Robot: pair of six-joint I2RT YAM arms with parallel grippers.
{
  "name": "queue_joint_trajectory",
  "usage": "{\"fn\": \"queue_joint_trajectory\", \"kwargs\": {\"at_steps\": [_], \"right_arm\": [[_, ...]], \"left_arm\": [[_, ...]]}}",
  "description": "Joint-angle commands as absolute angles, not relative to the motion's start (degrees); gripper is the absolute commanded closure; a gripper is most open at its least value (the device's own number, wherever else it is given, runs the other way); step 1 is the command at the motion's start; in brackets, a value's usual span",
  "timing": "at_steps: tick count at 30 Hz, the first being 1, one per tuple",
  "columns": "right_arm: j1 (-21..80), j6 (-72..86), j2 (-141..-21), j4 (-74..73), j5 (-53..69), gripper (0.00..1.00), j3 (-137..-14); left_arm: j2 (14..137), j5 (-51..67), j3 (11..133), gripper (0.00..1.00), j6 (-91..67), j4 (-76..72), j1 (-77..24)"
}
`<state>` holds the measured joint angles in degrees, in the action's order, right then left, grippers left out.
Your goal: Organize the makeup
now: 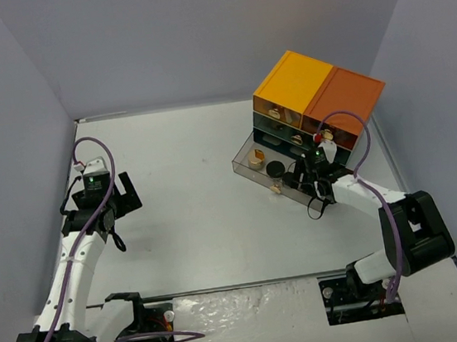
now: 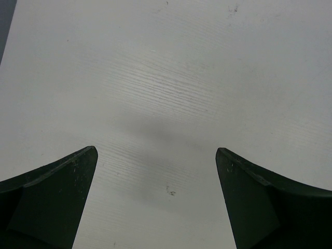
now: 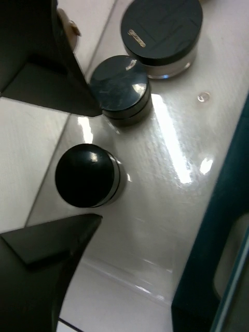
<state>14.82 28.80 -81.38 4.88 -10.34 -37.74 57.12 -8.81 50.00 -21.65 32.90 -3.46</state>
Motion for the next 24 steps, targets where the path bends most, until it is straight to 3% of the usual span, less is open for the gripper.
{"fn": "queue_joint_trajectory", "kwargs": {"at_steps": [1,12,17,24], "right_arm": [[14.5,28.1,-75.8,2.4,-12.8,0.22,-38.8],[19.8,16.5,-67.1,-3.8,-5.7,0.15,-51.3],[28.7,9.0,-70.5,-4.3,1.7,0.07,-56.6],[38.9,2.4,-80.5,-3.9,5.8,0.05,-60.0]], "left_arm": [[56.8,-8.5,51.8,0.03,-20.9,30.2,-3.1],[56.8,-7.8,51.9,0.03,-21.0,30.2,-3.1],[56.7,-7.7,51.8,0.03,-21.1,30.2,-3.1],[55.9,-8.2,51.8,0.03,-21.1,30.5,-3.1]]}}
